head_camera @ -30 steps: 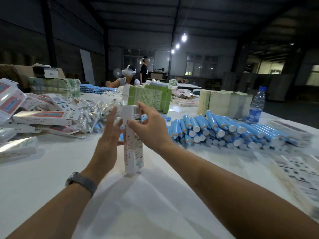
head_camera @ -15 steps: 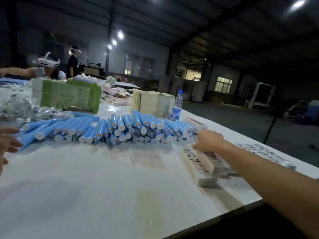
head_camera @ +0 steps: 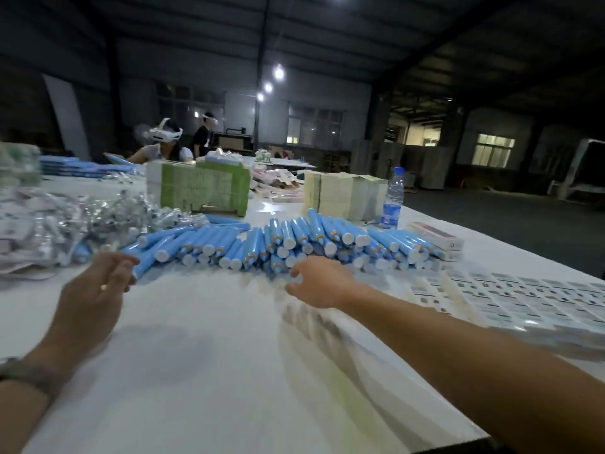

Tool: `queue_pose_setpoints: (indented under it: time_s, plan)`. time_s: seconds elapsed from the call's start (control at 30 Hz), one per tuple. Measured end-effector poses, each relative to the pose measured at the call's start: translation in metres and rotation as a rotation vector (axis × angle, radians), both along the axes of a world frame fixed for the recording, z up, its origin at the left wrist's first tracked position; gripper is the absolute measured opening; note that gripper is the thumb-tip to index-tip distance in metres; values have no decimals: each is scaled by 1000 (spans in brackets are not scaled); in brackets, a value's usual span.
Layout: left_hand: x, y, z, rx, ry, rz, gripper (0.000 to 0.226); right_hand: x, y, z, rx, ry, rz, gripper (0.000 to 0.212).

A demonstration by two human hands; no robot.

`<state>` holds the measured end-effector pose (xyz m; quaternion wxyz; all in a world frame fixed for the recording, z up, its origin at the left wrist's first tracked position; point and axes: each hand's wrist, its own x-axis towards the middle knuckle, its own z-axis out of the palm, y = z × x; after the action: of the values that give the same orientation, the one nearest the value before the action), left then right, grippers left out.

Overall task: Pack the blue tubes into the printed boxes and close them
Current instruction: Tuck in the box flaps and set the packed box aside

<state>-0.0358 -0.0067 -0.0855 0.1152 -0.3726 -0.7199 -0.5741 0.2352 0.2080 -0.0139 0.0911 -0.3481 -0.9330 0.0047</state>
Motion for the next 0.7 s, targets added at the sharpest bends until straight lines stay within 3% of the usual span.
queue_pose_setpoints:
  time_s: [0.1,0.23,0.47,0.53,0.63,0.7]
  plan:
    - [27,-5,14,26,53,87,9,-79,-46,-15,-66,55,185,51]
    - [12,-12,14,-25,20,231,18,-156,-104,-35,-44,119,338,59]
    - [-1,-33,28,-93,46,461,24,-183,-114,-66,-58,59,340,53]
    - [-16,-47,34,-251,150,510,31,-186,-117,-68,-46,77,350,50]
    - [-55,-80,49,-661,338,620,48,-188,-118,-68,-30,76,365,45]
    - [-83,-113,55,-931,291,676,54,-188,-119,-67,-27,69,375,44]
